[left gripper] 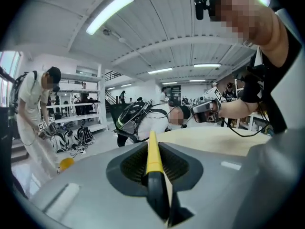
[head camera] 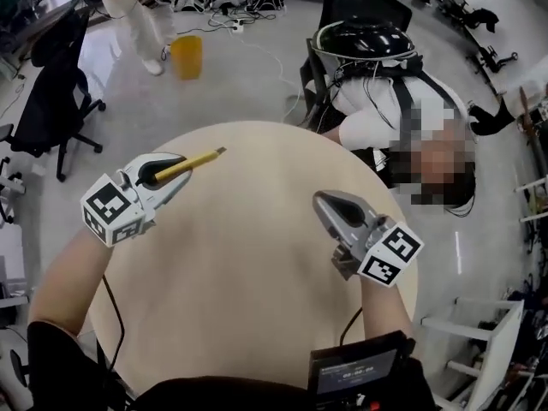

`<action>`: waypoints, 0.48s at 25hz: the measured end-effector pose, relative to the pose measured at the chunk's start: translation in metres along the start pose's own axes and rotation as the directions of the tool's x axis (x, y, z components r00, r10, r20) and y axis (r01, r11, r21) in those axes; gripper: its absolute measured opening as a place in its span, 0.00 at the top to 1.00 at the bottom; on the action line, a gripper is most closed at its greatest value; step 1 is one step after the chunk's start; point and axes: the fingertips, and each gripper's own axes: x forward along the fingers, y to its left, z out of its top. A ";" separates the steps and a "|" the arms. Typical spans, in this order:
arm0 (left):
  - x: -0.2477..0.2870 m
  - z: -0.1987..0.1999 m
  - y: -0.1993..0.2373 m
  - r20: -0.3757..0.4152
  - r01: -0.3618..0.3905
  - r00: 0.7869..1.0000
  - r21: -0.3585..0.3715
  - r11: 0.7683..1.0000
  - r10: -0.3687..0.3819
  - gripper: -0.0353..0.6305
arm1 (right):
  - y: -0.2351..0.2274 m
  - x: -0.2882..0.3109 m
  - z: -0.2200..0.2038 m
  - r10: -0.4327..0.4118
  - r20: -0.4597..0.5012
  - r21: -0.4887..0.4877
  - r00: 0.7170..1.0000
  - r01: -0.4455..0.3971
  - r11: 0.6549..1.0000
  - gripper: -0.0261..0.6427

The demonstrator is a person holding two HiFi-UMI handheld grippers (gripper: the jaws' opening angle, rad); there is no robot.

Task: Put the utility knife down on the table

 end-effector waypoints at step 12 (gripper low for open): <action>0.132 -0.061 0.038 -0.056 0.031 0.998 0.244 0.969 -0.018 0.85 | -0.068 0.050 -0.067 -0.002 -0.049 0.013 0.999 0.002 1.000 0.94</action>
